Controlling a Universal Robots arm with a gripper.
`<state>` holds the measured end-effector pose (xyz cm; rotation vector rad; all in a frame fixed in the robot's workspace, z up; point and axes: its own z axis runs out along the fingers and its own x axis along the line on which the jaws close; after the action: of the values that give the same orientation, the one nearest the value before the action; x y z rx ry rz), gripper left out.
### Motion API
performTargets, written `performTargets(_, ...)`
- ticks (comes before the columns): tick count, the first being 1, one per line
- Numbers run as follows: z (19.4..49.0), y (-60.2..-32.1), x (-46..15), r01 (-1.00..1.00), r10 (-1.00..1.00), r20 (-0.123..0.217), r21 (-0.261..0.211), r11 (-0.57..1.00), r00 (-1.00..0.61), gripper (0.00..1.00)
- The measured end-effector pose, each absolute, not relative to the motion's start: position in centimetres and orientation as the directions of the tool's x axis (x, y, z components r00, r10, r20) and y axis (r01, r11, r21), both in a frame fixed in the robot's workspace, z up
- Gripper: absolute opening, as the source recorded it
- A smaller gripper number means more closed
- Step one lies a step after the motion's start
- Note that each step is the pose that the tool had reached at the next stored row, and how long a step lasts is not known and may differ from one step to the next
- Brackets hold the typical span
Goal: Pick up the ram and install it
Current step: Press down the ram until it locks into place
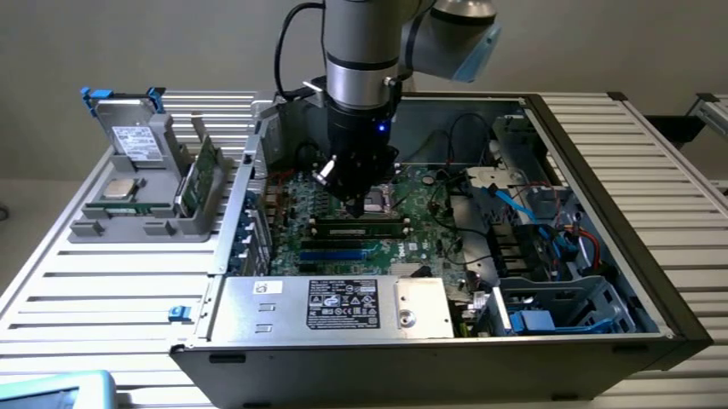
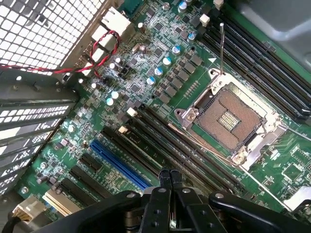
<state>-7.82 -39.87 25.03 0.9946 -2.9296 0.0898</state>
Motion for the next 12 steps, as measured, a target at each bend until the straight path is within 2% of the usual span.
performTargets(12,25.03,-39.87,-7.82,-0.475,-0.472,0.060,-0.042,0.879,-0.879,0.11)
